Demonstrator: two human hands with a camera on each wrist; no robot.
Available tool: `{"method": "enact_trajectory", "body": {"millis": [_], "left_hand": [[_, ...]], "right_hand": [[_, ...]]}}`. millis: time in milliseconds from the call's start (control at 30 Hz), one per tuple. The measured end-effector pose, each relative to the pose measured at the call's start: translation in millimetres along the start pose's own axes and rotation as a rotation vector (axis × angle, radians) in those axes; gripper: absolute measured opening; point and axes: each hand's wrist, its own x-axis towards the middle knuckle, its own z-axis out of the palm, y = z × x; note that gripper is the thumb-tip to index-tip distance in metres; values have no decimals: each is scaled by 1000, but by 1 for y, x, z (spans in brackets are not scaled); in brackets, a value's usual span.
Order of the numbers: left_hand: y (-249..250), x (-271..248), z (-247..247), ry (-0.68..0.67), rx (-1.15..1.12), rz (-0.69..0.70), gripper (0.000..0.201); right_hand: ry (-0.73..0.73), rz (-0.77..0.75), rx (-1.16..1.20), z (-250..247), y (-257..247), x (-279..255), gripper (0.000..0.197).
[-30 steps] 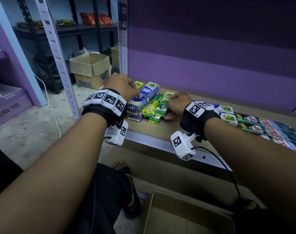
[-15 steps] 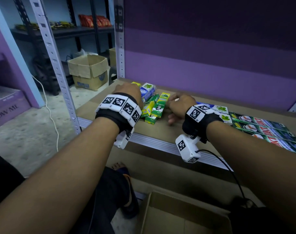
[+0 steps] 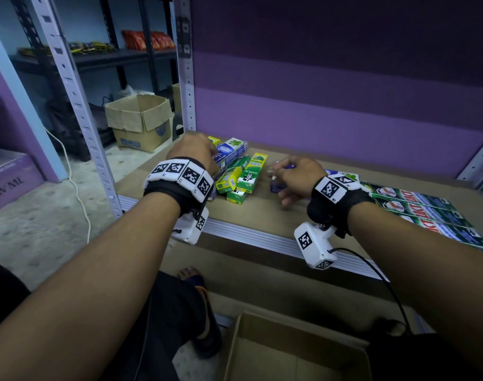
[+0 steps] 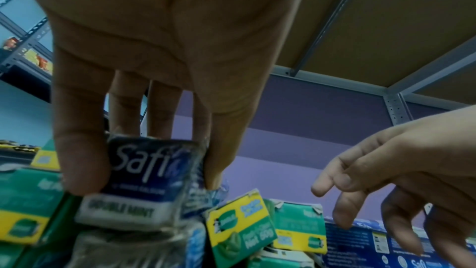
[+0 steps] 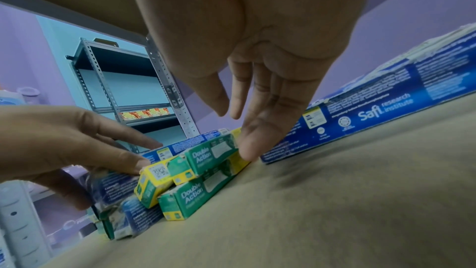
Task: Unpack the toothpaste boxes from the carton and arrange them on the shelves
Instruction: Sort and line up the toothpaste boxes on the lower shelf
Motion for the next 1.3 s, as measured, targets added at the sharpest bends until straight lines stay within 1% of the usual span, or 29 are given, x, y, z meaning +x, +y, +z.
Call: {"method": "enact_trajectory", "body": {"millis": [100, 200, 333, 400, 467, 567, 667, 767, 833, 900, 1033, 1167, 1300], "left_hand": [[-1, -1, -2, 35, -72, 4, 47], [0, -3, -6, 78, -109, 41, 51], [4, -8, -14, 146, -190, 174, 45], [8, -12, -19, 153, -212, 239, 45], [13, -17, -23, 146, -222, 290, 45], [22, -25, -26, 134, -227, 359, 43], [32, -35, -27, 115, -227, 413, 43], [43, -44, -27, 75, -251, 450, 43], [51, -49, -26, 40, -263, 484, 42], [59, -52, -23, 13, -276, 521, 41], [71, -58, -15, -23, -297, 573, 42], [79, -59, -2, -76, -339, 579, 43], [84, -55, 15, -139, -349, 605, 44]], "right_hand": [[-10, -12, 23, -8, -2, -7, 7], [-7, -21, 65, -19, -3, -16, 16], [-23, -72, 87, -38, -6, -29, 19], [16, -140, 42, -52, -4, -34, 24], [92, -239, -58, -66, 2, -37, 36], [173, -352, -285, -86, 14, -42, 64], [174, -398, -383, -100, 19, -48, 84], [158, -419, -448, -108, 23, -53, 93], [132, -406, -485, -111, 26, -56, 94], [114, -397, -556, -114, 30, -57, 92], [135, -363, -637, -120, 37, -55, 77], [133, -270, -666, -129, 44, -54, 61], [111, -186, -714, -131, 52, -52, 62]]}}
